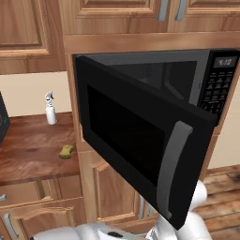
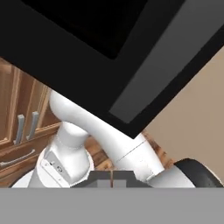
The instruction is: Place the sponge inside the microwave to prepare for sanitizing.
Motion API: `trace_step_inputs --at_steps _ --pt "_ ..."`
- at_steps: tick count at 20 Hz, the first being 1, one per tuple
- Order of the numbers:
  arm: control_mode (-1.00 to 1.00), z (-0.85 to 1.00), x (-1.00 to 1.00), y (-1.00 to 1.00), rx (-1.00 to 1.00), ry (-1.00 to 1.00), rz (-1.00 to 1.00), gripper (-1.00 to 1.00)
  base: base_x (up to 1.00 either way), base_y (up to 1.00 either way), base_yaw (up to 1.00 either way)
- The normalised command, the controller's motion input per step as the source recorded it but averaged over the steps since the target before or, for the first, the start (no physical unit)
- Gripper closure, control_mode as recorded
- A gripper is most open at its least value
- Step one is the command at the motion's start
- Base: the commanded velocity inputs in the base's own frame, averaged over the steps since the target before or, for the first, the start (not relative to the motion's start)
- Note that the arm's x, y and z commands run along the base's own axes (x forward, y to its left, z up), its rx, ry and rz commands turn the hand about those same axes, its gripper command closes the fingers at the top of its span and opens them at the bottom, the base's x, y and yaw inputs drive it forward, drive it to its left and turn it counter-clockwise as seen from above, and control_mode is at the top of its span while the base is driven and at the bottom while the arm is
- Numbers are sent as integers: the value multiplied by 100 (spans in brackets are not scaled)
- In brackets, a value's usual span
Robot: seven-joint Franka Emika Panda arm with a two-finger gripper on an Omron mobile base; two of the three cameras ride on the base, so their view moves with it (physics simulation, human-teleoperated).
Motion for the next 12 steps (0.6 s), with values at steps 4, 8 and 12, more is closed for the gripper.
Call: trace_step_inputs --at_steps 4,8,12 --pt "-100 2 -26 -5 0 -4 -10 -100 0 0 0" --pt "-100 31 -16 -43 20 6 1 -100 0 0 0" --pt "-100 51 -6 -22 29 23 11 -100 0 0 0"
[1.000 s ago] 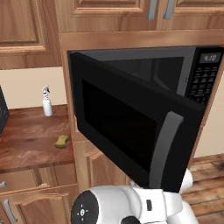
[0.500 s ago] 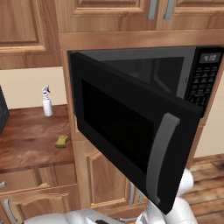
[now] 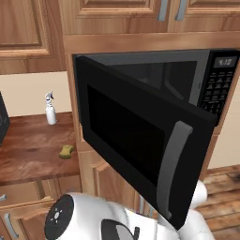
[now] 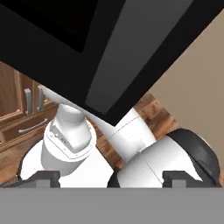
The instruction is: Place the sponge inside the microwave to prepare for sanitizing.
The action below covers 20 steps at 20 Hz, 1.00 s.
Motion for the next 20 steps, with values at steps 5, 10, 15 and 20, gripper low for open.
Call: trace_step_inputs --at_steps 5,10,15,20 --pt "-100 55 -19 -23 34 26 24 -100 0 0 0" --pt "-100 12 -22 -41 22 15 28 -100 0 0 0" --pt "-100 1 7 -90 26 14 20 -100 0 0 0" --pt "-100 1 0 -79 25 3 11 -100 0 0 0"
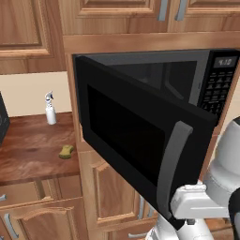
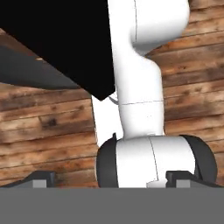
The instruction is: Place the sponge inside the microwave to prepare for sanitizing.
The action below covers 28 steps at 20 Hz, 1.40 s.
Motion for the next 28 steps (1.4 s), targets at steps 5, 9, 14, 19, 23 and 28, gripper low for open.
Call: trace_step_inputs --at_steps 5,9,14,19,23,28 --pt "-100 -2 1 -93 32 0 11 -100 0 0 0" --pt "-100 0 18 -97 37 0 8 -100 0 0 0" --pt "-100 -3 55 -71 30 0 0 -100 0 0 0" --pt "-100 0 91 -11 46 5 0 -100 0 0 0" --pt "-100 -3 100 17 47 8 1 -100 0 0 0" --pt "-100 -4 86 20 34 12 -2 -100 0 0 0"
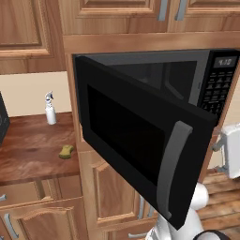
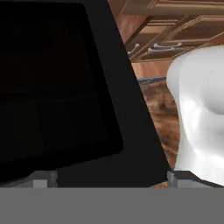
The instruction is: Place the sponge inside the microwave to prepare for sanitizing.
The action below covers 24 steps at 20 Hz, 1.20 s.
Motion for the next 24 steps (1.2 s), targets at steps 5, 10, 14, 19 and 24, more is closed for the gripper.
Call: trace_step_inputs --at_steps 5,10,14,19,24 --pt "-100 0 36 67 4 1 -1 -100 0 0 0" --pt "-100 -2 4 86 11 6 2 -100 0 0 0" --pt "-100 -21 0 91 9 1 -24 -100 0 0 0" --pt "-100 -33 -2 100 3 1 -31 -100 0 0 0" --pt "-100 -7 0 98 1 13 -2 -100 0 0 0"
